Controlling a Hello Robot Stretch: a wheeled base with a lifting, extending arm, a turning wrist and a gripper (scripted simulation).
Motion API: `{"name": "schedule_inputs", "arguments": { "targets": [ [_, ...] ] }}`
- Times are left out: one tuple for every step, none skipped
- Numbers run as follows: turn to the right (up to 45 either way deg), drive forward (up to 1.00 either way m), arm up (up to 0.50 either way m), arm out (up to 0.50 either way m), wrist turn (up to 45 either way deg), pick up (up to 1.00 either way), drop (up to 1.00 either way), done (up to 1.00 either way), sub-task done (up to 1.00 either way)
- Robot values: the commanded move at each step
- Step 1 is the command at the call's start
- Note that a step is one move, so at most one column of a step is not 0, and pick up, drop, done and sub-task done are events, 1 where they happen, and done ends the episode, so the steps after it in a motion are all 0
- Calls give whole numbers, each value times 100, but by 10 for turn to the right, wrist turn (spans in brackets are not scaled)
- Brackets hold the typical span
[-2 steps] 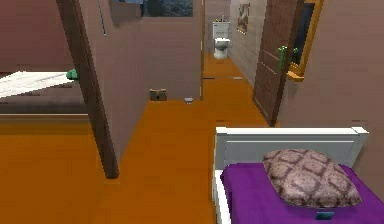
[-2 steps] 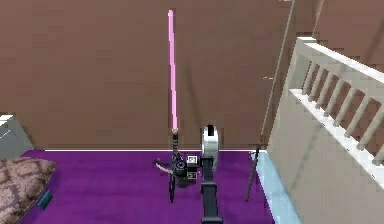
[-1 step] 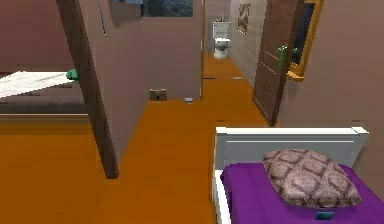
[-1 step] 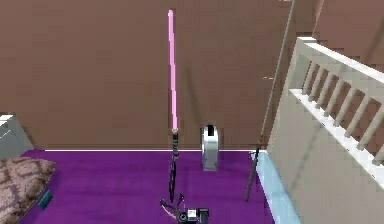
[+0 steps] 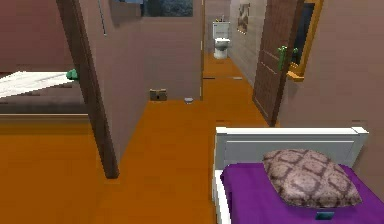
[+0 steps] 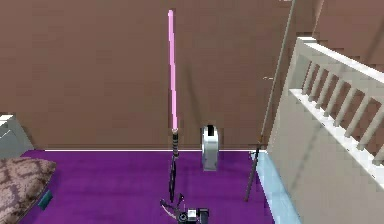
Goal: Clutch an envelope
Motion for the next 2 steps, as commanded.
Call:
{"name": "schedule_inputs", "arguments": {
  "targets": [
    [0,0,10,0,0,0,0,0,0],
    [0,0,0,0,0,0,0,100,0]
  ]
}}
